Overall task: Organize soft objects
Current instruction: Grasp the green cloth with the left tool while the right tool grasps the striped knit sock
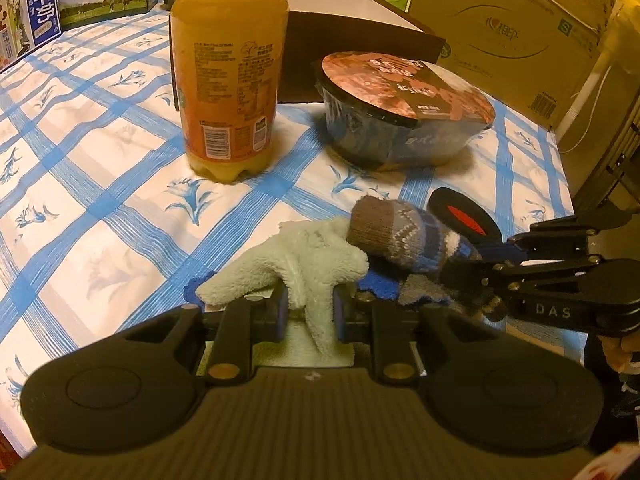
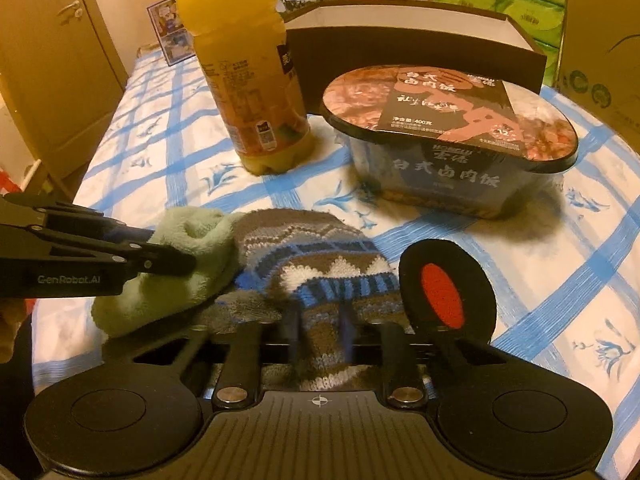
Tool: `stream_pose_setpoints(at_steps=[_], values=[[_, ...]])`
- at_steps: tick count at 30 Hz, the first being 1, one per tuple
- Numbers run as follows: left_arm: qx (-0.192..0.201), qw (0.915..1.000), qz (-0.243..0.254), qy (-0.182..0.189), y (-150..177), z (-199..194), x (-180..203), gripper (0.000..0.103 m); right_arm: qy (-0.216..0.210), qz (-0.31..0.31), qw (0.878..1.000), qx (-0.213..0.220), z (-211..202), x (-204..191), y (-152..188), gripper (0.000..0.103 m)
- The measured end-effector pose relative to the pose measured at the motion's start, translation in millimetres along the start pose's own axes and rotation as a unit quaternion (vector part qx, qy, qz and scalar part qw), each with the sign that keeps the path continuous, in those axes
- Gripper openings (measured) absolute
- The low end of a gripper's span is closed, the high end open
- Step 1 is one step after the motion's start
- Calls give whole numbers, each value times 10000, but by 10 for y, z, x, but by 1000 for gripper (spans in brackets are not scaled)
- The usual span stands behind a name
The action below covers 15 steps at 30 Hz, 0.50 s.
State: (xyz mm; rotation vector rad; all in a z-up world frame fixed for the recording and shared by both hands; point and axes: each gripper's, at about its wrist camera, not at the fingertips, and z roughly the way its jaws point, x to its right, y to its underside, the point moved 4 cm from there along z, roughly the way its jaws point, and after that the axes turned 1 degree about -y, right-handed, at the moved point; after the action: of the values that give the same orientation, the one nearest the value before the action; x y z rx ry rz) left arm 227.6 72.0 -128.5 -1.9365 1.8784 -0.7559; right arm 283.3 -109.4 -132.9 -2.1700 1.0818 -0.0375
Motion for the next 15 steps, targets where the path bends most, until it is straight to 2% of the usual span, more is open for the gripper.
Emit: stream_pose_setpoints(at_steps=[8,15], values=[[82,9999,132,-9,19,-108,55,18,-112,123,9996,231,-230,-9,-21,13],[398,9991,166,35,-48,-510,88,17,-640,696,9936,613,-598,-13,-92,13]])
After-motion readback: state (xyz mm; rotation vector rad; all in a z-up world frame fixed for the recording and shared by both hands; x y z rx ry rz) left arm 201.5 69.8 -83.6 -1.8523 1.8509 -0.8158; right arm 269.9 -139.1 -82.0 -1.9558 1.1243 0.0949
